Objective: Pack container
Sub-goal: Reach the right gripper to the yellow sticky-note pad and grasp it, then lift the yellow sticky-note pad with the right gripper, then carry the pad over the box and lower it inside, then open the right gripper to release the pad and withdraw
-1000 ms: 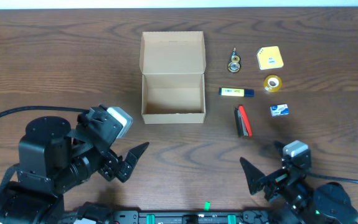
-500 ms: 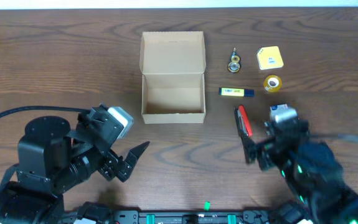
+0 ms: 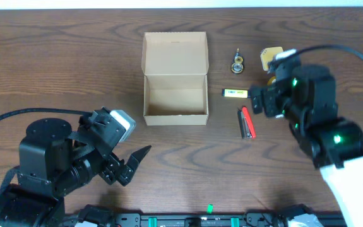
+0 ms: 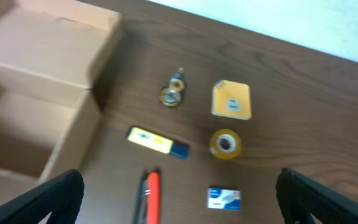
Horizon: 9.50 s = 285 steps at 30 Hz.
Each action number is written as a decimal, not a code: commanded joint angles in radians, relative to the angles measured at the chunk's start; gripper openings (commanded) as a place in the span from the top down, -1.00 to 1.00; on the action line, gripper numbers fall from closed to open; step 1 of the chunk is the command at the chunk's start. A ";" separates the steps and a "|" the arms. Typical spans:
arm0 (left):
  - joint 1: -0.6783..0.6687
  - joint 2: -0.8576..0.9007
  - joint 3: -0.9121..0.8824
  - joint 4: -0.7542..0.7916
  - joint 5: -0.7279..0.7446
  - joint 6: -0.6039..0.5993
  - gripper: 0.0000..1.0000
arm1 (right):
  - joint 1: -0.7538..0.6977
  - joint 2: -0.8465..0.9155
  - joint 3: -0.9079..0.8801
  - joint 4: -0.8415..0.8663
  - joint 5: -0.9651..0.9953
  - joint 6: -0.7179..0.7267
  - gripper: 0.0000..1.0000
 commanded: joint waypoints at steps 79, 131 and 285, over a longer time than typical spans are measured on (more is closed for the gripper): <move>0.002 0.000 0.019 -0.001 0.015 0.007 -0.90 | -0.346 1.168 0.535 0.296 -0.254 -0.179 -0.98; 0.002 0.000 0.019 -0.001 0.015 0.007 -0.91 | -0.346 1.124 0.536 0.278 -0.269 -0.074 -0.25; 0.002 0.000 0.019 -0.001 0.015 0.007 -0.91 | 0.222 0.642 0.658 -0.537 -0.004 0.374 -0.88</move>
